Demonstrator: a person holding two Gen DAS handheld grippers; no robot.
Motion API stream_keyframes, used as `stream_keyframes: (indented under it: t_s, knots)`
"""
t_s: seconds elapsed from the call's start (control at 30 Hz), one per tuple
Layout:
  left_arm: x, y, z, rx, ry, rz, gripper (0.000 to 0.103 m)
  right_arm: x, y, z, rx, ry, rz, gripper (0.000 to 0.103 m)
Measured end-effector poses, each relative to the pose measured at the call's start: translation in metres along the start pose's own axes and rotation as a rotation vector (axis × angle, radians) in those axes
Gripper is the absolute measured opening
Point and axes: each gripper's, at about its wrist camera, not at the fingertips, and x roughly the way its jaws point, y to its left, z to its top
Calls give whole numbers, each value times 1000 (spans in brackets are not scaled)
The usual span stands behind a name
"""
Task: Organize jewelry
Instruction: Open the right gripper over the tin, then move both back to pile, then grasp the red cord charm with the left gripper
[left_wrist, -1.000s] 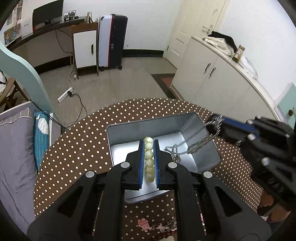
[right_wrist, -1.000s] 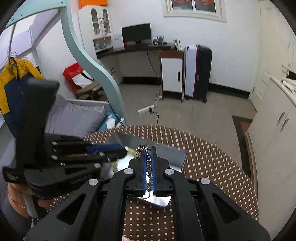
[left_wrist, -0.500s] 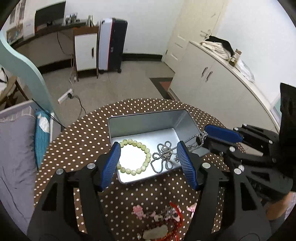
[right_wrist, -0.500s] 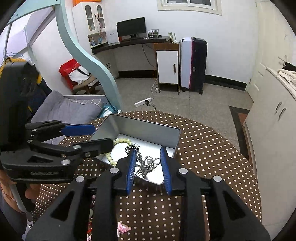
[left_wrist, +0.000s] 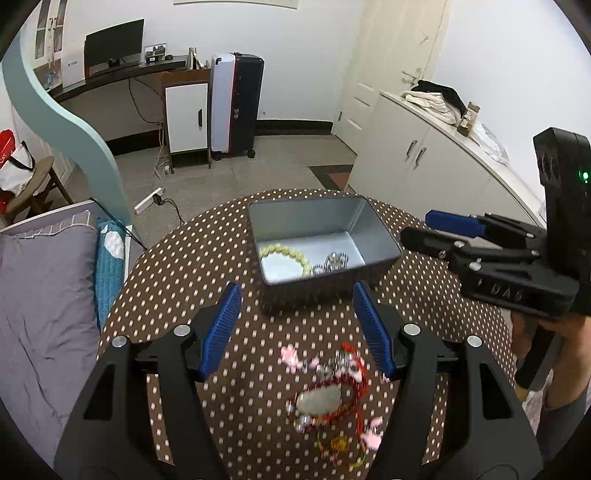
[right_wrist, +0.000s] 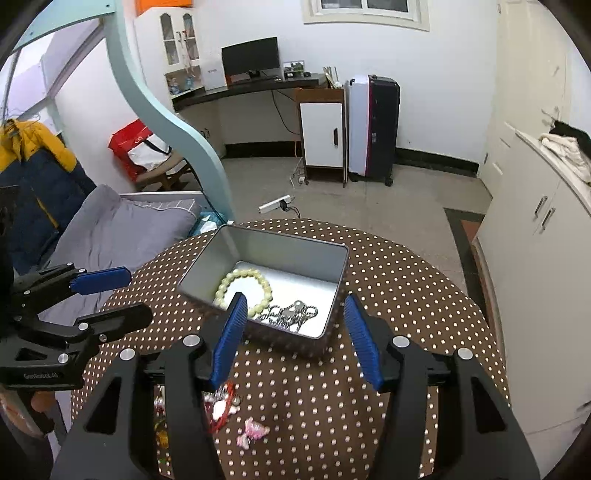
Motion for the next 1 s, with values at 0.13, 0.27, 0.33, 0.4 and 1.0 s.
stream_keyframes:
  t_s: [0.13,0.27,0.33,0.4,1.0]
  knots:
    - [-12,-2,-29,9,0,4,63,-15,8,-21,-15,-25,13,52]
    - [-14,-7,-59,25,21,6,63,-22,14,-54,-26,-21,23,52]
    - [-14,-9,-75,21,42,-7,63,-24,14,-73,-20,-12,39,52]
    - [-12,-10,-91,17,64,-14,63,-25,13,-93,-14,0,44,52]
    - [6,-38,-141,55,100,105,32,-40,25,-149,1,22,55,57]
